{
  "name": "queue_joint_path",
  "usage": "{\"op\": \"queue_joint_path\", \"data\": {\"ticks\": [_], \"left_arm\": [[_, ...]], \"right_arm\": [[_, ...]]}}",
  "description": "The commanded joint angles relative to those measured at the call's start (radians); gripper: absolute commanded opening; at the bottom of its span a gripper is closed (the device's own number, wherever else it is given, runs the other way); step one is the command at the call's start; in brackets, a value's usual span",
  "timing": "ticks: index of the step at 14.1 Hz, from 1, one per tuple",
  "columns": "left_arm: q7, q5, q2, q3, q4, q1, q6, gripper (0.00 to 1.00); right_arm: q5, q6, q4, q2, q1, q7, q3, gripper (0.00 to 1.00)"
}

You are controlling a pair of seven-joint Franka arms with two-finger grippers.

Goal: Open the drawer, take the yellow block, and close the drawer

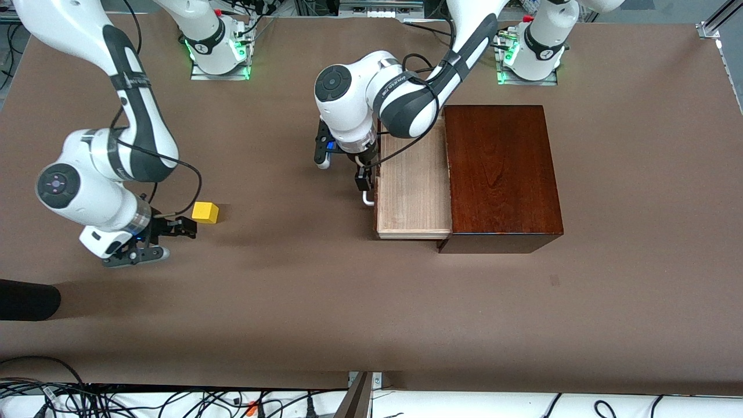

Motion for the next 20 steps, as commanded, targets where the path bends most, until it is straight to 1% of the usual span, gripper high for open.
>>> {"op": "queue_joint_path", "data": {"ticks": [1,3,5,6,7,9,11,16,18,20], "left_arm": [[0.005,0.042,0.004,0.02,-0.009,0.007,-0.011,1.0],[0.005,0.044,-0.003,0.023,-0.004,0.027,-0.042,1.0],[0.005,0.044,-0.01,0.026,0.001,0.044,-0.069,1.0],[0.007,0.045,-0.015,0.026,0.002,0.053,-0.083,1.0],[0.005,0.063,-0.021,0.026,0.002,0.056,-0.097,1.0],[0.007,0.102,-0.024,0.024,0.002,0.057,-0.135,1.0],[0.007,0.105,-0.026,0.026,0.002,0.059,-0.166,1.0],[0.008,0.134,-0.046,0.026,0.002,0.064,-0.273,1.0],[0.01,0.134,-0.047,0.024,0.001,0.083,-0.299,1.0],[0.01,0.134,-0.047,0.024,-0.006,0.087,-0.321,1.0]], "right_arm": [[-0.002,-0.123,-0.011,-0.131,-0.009,0.017,0.008,1.0],[-0.003,-0.204,-0.01,-0.223,-0.009,0.014,0.008,1.0],[-0.004,-0.322,0.027,-0.282,-0.009,0.012,0.002,1.0],[-0.008,-0.388,0.061,-0.296,-0.009,0.006,-0.014,1.0],[-0.011,-0.446,0.091,-0.305,-0.009,0.003,-0.016,1.0],[-0.014,-0.52,0.166,-0.31,-0.009,-0.006,-0.015,1.0],[-0.014,-0.595,0.234,-0.307,-0.008,0.005,-0.012,1.0],[-0.005,-0.597,0.24,-0.308,-0.008,0.005,-0.021,1.0],[-0.014,-0.632,0.24,-0.319,-0.008,0.003,-0.007,1.0],[-0.02,-0.635,0.24,-0.324,0.002,0.003,-0.002,1.0]]}}
